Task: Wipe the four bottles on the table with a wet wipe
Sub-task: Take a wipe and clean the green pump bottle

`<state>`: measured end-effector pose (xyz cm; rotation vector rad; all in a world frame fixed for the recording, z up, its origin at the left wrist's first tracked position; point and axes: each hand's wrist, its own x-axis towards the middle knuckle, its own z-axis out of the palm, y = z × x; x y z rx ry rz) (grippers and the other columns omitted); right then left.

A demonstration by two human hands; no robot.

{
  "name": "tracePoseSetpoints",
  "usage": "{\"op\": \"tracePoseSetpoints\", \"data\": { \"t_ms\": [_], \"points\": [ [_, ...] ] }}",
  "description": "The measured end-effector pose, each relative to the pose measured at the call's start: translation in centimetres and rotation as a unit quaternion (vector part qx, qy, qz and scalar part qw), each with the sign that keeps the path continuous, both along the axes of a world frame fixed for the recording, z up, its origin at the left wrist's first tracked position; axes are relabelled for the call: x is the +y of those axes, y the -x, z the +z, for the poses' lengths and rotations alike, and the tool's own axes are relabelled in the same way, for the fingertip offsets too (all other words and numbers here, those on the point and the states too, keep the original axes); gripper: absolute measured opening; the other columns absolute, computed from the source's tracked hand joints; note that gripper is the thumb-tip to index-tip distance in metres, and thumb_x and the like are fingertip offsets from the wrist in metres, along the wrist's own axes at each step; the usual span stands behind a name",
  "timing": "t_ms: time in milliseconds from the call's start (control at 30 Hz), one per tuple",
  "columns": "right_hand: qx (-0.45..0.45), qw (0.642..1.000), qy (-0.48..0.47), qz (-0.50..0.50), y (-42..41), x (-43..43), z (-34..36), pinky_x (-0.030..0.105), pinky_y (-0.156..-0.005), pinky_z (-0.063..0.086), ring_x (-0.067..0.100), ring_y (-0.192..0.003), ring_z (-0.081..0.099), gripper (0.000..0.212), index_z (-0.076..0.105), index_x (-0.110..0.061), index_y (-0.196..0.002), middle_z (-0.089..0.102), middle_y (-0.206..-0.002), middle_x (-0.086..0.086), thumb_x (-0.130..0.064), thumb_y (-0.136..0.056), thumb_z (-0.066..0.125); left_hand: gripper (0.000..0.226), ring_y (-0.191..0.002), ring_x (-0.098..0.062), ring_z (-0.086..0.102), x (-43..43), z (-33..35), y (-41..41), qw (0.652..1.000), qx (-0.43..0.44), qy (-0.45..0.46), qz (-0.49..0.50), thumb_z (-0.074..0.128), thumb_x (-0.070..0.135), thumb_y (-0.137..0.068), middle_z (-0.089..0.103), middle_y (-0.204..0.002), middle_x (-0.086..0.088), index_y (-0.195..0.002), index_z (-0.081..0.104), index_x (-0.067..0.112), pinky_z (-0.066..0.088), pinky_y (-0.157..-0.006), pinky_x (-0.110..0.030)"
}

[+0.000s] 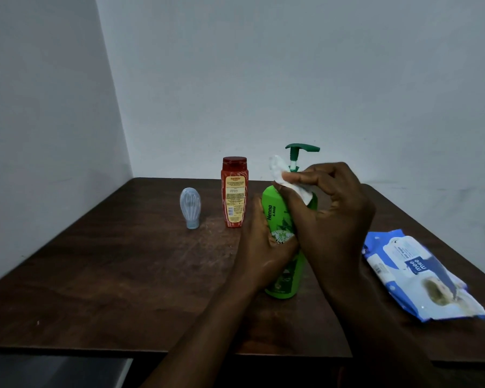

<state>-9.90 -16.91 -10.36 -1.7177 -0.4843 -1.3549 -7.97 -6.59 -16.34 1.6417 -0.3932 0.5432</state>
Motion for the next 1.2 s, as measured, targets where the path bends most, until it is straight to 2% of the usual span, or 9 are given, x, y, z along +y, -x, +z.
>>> {"op": "tracePoseSetpoints", "data": {
  "t_ms": [67, 167, 333, 467, 567, 733, 833, 933, 1200],
  "points": [
    [0.012, 0.998, -0.042, 0.039, -0.1, -0.7, -0.5, 0.016, -0.08, 0.05, 0.007, -0.087, 0.068, 0.017, 0.078, -0.012, -0.094, 0.07, -0.09, 0.001, -0.012, -0.079, 0.085, 0.062, -0.106, -0.019, 0.068, 0.0, 0.2, 0.1, 1.0, 0.0, 0.0, -0.002, 0.079, 0.039, -0.074, 0.065, -0.116, -0.004, -0.126, 0.047, 0.026, 0.059, -0.083, -0.051],
    [0.125, 0.968, -0.169, 0.141, -0.3, -1.3, -0.6, 0.024, -0.078, 0.058, 0.007, -0.088, 0.074, 0.014, 0.078, -0.016, -0.095, 0.077, -0.09, -0.005, -0.021, -0.083, 0.082, 0.067, -0.107, -0.014, 0.068, -0.1, 0.3, 0.2, 1.0, 0.004, -0.004, -0.001, 0.081, 0.048, -0.073, 0.066, -0.117, 0.003, -0.128, 0.047, 0.031, 0.059, -0.085, -0.048],
    [0.256, 0.907, -0.195, 0.271, -1.6, -1.8, 1.0, 0.015, -0.071, 0.053, 0.001, -0.082, 0.071, 0.013, 0.076, -0.014, -0.099, 0.078, -0.086, -0.008, -0.015, -0.097, 0.063, 0.069, -0.106, -0.011, 0.068, -0.2, 0.5, 0.3, 1.0, -0.006, -0.009, 0.021, 0.084, 0.051, -0.072, 0.067, -0.115, 0.007, -0.127, 0.048, 0.03, 0.059, -0.086, -0.046],
    [0.286, 0.887, -0.136, 0.337, -2.3, -2.0, 3.2, 0.034, -0.089, 0.058, 0.023, -0.099, 0.074, 0.023, 0.073, -0.007, -0.114, 0.078, -0.104, 0.007, -0.012, -0.101, 0.054, 0.069, -0.104, -0.01, 0.067, -0.2, 0.6, 0.2, 0.999, -0.001, -0.024, 0.033, 0.084, 0.055, -0.07, 0.065, -0.114, 0.008, -0.124, 0.047, 0.033, 0.059, -0.085, -0.044],
    [0.3, 0.855, -0.145, 0.398, -2.3, -1.9, 3.9, 0.049, -0.106, 0.05, 0.031, -0.112, 0.069, 0.029, 0.069, -0.004, -0.12, 0.074, -0.114, 0.014, -0.007, -0.101, 0.048, 0.068, -0.105, -0.009, 0.067, -0.1, 0.5, 0.2, 0.999, -0.004, -0.028, 0.035, 0.084, 0.054, -0.072, 0.064, -0.114, 0.008, -0.125, 0.047, 0.033, 0.059, -0.085, -0.043],
    [0.3, 0.772, -0.204, 0.522, -1.8, -3.1, 2.9, 0.044, -0.114, 0.04, 0.038, -0.13, 0.056, 0.054, 0.05, 0.001, -0.141, 0.064, -0.133, 0.021, 0.007, -0.089, 0.035, 0.066, -0.104, -0.01, 0.068, -0.1, 0.6, 0.1, 0.999, -0.003, -0.024, 0.034, 0.085, 0.051, -0.071, 0.066, -0.112, 0.008, -0.122, 0.048, 0.032, 0.059, -0.084, -0.044],
    [0.28, 0.815, -0.219, 0.459, -1.5, -3.6, 2.9, 0.028, -0.099, 0.053, 0.025, -0.117, 0.067, 0.052, 0.05, -0.006, -0.143, 0.072, -0.12, 0.015, 0.009, -0.093, 0.049, 0.069, -0.104, -0.008, 0.067, -0.1, 0.7, 0.2, 0.999, -0.004, -0.025, 0.035, 0.085, 0.052, -0.071, 0.066, -0.113, 0.009, -0.125, 0.048, 0.031, 0.059, -0.085, -0.043],
    [0.249, 0.859, -0.205, 0.397, -1.4, -3.7, 3.1, 0.031, -0.1, 0.052, 0.023, -0.111, 0.07, 0.063, 0.055, -0.011, -0.14, 0.076, -0.111, 0.012, -0.01, -0.08, 0.072, 0.07, -0.105, -0.006, 0.066, -0.1, 0.7, 0.3, 0.999, -0.004, -0.026, 0.037, 0.085, 0.052, -0.071, 0.065, -0.114, 0.012, -0.126, 0.047, 0.032, 0.059, -0.087, -0.042],
    [0.241, 0.895, -0.183, 0.328, -1.3, -2.5, 4.1, 0.021, -0.08, 0.056, 0.016, -0.096, 0.075, 0.066, 0.06, -0.015, -0.136, 0.079, -0.096, 0.006, -0.009, -0.075, 0.083, 0.069, -0.105, -0.006, 0.066, -0.1, 0.8, 0.3, 0.999, -0.002, -0.034, 0.037, 0.084, 0.054, -0.072, 0.066, -0.115, 0.011, -0.127, 0.047, 0.032, 0.059, -0.086, -0.042]
  ]
}}
